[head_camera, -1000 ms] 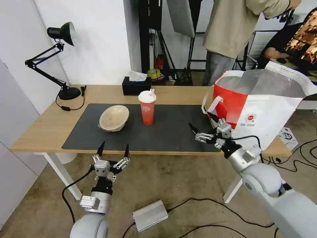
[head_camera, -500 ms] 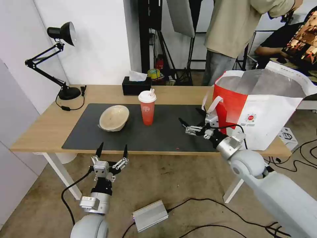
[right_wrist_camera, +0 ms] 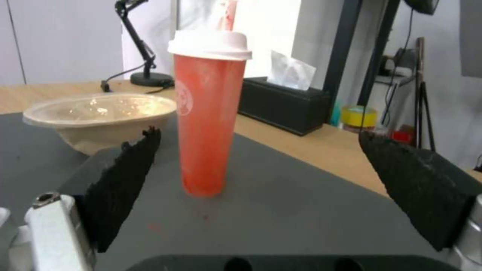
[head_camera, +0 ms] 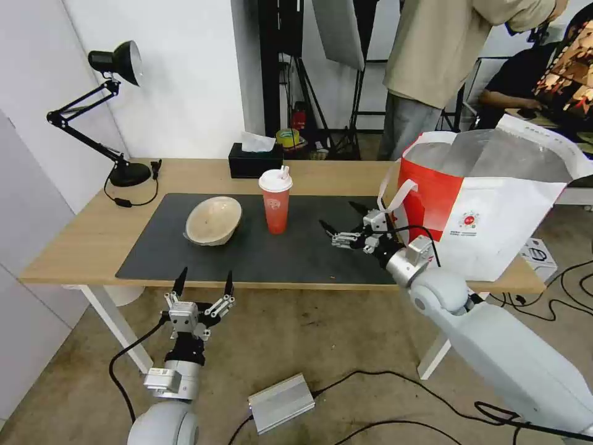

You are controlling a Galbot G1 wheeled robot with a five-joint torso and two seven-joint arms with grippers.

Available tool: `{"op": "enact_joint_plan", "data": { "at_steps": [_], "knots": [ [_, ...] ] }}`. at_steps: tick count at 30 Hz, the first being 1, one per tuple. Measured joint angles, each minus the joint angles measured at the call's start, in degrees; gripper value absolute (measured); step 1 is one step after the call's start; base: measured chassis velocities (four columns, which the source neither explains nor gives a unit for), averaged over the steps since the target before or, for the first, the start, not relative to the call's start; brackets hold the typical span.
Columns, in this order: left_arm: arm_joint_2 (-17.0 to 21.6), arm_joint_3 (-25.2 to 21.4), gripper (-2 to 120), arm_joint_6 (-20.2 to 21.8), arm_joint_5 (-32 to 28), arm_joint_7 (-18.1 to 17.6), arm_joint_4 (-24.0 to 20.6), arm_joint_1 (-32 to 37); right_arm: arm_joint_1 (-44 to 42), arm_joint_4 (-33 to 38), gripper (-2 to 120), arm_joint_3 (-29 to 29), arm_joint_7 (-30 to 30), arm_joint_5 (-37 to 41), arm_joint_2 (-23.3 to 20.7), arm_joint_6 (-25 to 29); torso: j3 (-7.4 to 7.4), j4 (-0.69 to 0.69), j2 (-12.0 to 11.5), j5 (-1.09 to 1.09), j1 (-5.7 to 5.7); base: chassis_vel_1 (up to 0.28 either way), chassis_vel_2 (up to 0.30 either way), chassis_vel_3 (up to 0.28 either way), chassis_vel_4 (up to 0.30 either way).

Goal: Pick up the trash from the table and place it into the takeout bag.

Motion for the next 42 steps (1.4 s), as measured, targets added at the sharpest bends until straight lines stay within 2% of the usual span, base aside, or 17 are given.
{"op": "enact_joint_plan", "data": {
  "at_steps": [7,14,30,42],
  "knots": [
    [0.20,0.22,100,-0.05,-0.03,0.00,0.31,-0.12,3.59,-2.14,100,-2.91,-0.61,1.10,0.80,-0.80,0.00,0.00,0.00,0.00,0.00,0.000,0.000,0.000,0.000],
    [0.34,0.17,100,-1.18,-0.18,0.01,1.32,-0.35,9.00,-3.83,100,-7.47,-2.31,6.14,0.11,-2.13,0.00,0.00,0.00,0.01,0.00,0.000,0.000,0.000,0.000],
    [0.03,0.17,100,-1.35,-0.54,0.17,1.52,-0.54,14.56,-4.45,100,-12.89,-3.10,12.33,-0.14,-4.61,0.00,0.00,0.00,0.00,0.00,0.000,0.000,0.000,0.000],
    [-0.84,0.43,100,-1.45,-0.18,0.23,1.98,-0.56,17.03,-6.66,100,-15.48,-3.82,14.13,2.52,-4.93,0.00,0.01,0.00,0.01,0.00,0.000,0.000,0.000,0.000]
  ]
}}
